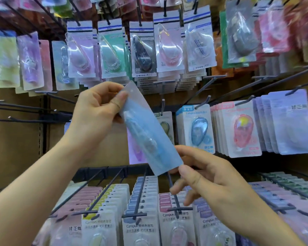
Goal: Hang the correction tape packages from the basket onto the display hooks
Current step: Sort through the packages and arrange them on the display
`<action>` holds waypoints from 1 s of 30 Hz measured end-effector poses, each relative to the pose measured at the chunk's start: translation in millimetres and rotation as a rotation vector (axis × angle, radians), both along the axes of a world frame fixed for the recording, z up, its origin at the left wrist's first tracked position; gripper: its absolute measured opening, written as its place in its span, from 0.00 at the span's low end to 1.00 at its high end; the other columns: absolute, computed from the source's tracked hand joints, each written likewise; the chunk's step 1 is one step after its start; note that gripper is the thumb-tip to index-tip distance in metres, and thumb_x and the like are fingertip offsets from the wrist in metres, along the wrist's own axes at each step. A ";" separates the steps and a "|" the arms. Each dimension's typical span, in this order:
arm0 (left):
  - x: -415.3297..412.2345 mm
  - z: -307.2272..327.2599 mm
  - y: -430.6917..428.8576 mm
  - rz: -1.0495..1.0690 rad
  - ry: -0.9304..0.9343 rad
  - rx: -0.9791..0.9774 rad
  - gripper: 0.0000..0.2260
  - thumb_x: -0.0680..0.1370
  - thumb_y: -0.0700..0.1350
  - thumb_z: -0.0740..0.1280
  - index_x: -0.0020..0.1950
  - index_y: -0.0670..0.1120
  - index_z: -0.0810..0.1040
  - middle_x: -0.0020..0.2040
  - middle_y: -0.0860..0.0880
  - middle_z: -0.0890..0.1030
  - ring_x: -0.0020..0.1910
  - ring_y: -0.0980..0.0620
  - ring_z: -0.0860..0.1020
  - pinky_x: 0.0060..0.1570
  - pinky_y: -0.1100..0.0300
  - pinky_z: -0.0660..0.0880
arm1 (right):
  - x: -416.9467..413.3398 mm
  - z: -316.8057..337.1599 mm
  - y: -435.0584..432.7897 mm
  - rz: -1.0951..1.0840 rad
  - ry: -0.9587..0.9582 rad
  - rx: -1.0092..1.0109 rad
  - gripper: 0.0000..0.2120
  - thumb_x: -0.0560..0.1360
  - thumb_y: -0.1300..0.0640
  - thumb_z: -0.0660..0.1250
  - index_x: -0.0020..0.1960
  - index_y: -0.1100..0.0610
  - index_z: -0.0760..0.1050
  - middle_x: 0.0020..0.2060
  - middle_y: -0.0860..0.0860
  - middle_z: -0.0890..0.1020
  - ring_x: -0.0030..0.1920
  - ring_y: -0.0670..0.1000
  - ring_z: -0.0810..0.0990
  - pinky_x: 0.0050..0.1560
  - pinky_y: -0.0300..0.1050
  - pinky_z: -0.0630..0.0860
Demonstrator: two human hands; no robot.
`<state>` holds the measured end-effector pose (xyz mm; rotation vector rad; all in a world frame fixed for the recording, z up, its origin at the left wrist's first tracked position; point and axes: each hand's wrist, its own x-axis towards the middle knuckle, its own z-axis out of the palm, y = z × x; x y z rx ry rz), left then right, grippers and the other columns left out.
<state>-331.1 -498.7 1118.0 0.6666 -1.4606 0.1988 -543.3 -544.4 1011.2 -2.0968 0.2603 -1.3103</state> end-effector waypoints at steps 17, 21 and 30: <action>80.5 -4.7 11.1 0.393 -0.053 0.002 0.05 0.77 0.44 0.71 0.45 0.55 0.82 0.40 0.55 0.82 0.36 0.54 0.78 0.37 0.58 0.77 | 121.8 7.7 -4.2 -0.283 0.160 -0.030 0.11 0.79 0.54 0.65 0.40 0.55 0.78 0.35 0.52 0.83 0.39 0.51 0.84 0.47 0.56 0.81; 89.3 -0.1 7.6 0.417 -0.018 0.110 0.06 0.77 0.44 0.71 0.43 0.55 0.82 0.40 0.52 0.83 0.36 0.55 0.79 0.39 0.57 0.76 | 128.7 12.0 -4.2 -0.299 0.207 -0.012 0.10 0.80 0.53 0.65 0.42 0.53 0.79 0.36 0.51 0.84 0.39 0.50 0.84 0.47 0.56 0.82; 97.0 14.0 15.1 0.310 0.088 0.356 0.01 0.74 0.44 0.75 0.42 0.49 0.86 0.43 0.48 0.86 0.48 0.45 0.83 0.54 0.45 0.81 | 139.2 11.7 -5.2 -0.168 0.219 0.161 0.14 0.80 0.60 0.64 0.36 0.53 0.75 0.31 0.51 0.82 0.35 0.50 0.85 0.34 0.38 0.76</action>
